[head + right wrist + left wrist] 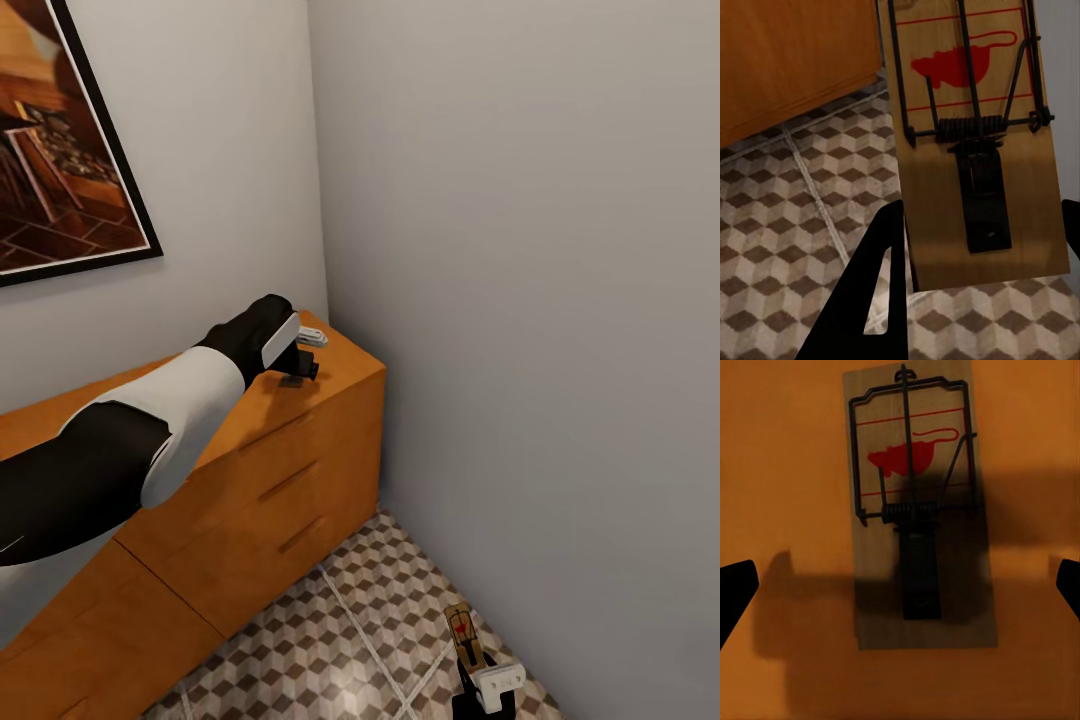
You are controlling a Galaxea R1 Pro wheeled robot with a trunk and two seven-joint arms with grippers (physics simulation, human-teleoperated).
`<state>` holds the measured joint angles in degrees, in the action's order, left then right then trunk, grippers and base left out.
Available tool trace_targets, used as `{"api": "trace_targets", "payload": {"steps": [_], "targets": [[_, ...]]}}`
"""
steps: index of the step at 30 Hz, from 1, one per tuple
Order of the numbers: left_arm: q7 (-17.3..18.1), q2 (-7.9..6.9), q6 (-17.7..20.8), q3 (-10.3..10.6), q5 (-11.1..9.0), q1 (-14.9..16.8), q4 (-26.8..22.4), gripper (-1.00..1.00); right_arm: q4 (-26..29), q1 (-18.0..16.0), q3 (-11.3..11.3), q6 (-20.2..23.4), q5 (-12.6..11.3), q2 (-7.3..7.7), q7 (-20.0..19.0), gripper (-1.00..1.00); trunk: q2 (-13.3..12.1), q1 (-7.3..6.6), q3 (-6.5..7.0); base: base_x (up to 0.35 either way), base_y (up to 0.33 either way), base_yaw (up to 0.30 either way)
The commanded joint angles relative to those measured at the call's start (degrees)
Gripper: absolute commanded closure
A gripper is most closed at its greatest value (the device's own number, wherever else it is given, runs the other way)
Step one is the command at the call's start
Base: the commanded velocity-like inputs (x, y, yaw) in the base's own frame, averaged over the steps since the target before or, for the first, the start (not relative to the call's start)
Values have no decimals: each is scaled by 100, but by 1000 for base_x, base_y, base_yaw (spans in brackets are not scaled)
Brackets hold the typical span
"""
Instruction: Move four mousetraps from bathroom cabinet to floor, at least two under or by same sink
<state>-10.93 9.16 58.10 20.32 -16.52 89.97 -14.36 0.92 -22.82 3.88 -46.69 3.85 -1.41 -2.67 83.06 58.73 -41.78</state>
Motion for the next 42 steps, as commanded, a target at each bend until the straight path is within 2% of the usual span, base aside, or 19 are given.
{"api": "trace_targets", "payload": {"steps": [1, 26, 42], "targets": [[-42, -2, 18, 33, -62, 3, -5, -100, -4, -3, 34, -16, -25, 0, -1, 100, 2, 0, -5, -2, 0, 0], [-41, -2, 18, 33, -65, 3, -5, -100, -4, -3, 34, -16, -25, 0, -3, 100, 2, 0, -47, 0, 0, 0], [-41, -2, 18, 33, -62, -110, -5, -100, -4, -3, 34, -17, -25, 0, -1, 100, 2, 0, -55, 0, 0, 0]]}}
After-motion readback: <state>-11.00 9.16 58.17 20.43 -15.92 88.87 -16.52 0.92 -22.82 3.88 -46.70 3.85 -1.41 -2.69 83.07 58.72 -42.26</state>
